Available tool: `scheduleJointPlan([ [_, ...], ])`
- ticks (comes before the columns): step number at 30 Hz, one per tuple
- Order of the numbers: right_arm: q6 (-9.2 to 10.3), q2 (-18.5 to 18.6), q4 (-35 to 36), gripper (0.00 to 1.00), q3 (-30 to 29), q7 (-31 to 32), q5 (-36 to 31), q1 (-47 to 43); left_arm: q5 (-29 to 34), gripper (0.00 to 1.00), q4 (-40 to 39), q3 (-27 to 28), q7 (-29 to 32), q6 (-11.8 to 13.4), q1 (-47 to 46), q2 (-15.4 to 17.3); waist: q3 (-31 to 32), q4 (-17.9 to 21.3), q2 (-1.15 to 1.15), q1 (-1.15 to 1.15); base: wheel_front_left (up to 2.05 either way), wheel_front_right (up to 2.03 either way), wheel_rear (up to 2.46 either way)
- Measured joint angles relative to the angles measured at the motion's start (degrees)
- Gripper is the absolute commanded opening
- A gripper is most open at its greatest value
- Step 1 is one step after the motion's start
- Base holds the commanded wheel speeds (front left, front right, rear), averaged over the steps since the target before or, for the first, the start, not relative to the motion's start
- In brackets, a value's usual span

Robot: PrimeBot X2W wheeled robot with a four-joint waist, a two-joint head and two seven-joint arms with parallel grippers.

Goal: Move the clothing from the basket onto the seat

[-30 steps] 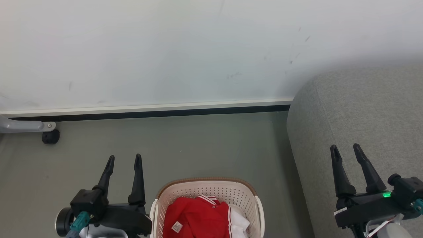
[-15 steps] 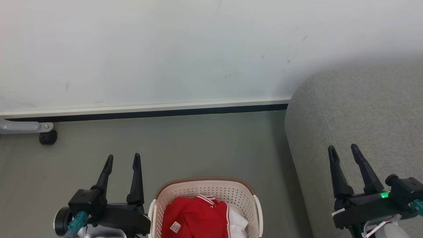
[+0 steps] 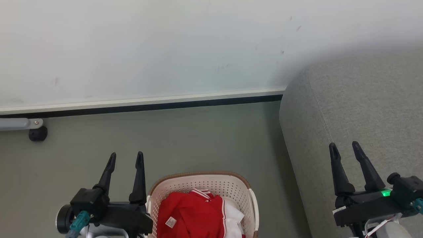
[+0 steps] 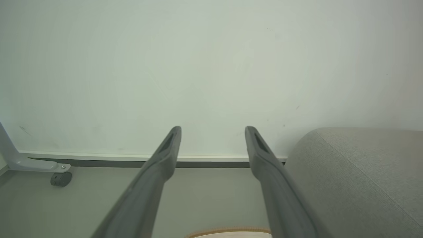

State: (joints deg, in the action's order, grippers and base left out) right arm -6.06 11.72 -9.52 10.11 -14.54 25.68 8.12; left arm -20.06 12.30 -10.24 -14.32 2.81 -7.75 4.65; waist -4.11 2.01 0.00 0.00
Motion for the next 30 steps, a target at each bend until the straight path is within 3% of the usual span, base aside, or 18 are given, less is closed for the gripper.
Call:
scheduleJointPlan([
  [13, -0.49, -0.94, 2.32, 1.0, -0.53, -0.01, 0.0, 1.1, 0.31, 1.0, -0.43, 0.0, 0.0, -1.37, -0.62, -0.35, -5.3, 1.8, 0.0, 0.0, 0.0, 0.0, 0.0],
  [30, -0.81, -1.57, 4.87, 1.0, -0.73, -0.16, -0.1, 9.6, -0.04, 1.0, 6.57, -1.86, 1.2, -3.36, -11.51, -0.86, -16.29, 5.59, 0.01, 0.01, 0.0, 0.0, 0.0],
])
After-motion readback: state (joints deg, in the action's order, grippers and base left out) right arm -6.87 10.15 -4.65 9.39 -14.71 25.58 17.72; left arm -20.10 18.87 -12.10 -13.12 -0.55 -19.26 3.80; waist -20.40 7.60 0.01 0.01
